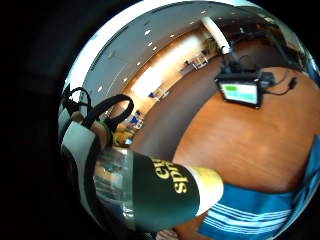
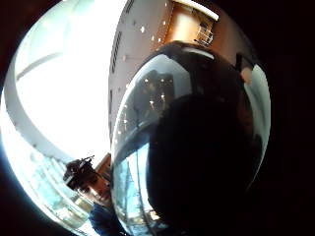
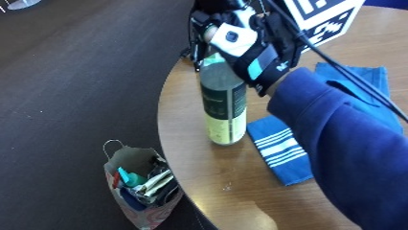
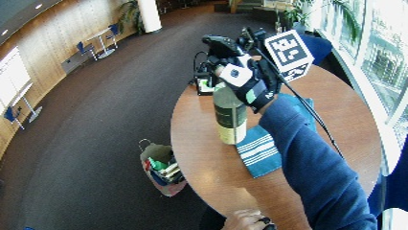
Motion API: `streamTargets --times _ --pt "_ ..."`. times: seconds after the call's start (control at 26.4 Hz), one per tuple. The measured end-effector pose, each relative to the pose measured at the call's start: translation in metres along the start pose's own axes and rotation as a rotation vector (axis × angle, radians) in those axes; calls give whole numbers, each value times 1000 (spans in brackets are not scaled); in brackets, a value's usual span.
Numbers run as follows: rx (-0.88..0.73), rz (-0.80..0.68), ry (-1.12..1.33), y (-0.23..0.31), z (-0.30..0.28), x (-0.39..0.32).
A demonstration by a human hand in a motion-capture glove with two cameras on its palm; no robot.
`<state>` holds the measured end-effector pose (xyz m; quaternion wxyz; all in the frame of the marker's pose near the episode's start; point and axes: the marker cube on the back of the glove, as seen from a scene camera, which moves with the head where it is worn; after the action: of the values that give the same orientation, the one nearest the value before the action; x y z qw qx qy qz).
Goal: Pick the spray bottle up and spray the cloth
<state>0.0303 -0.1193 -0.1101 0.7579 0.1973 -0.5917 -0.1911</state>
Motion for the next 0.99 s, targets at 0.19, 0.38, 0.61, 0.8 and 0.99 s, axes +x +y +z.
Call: streamTargets --times 0.19,0.38,0.61,0.8,0.99 --pt "-51 4 -80 4 60 4" --pt "-83 30 -75 9 93 -6" --pt "-171 55 -10 7 118 -4" --pt "-338 94 238 16 115 2" --pt "-385 33 637 50 36 3"
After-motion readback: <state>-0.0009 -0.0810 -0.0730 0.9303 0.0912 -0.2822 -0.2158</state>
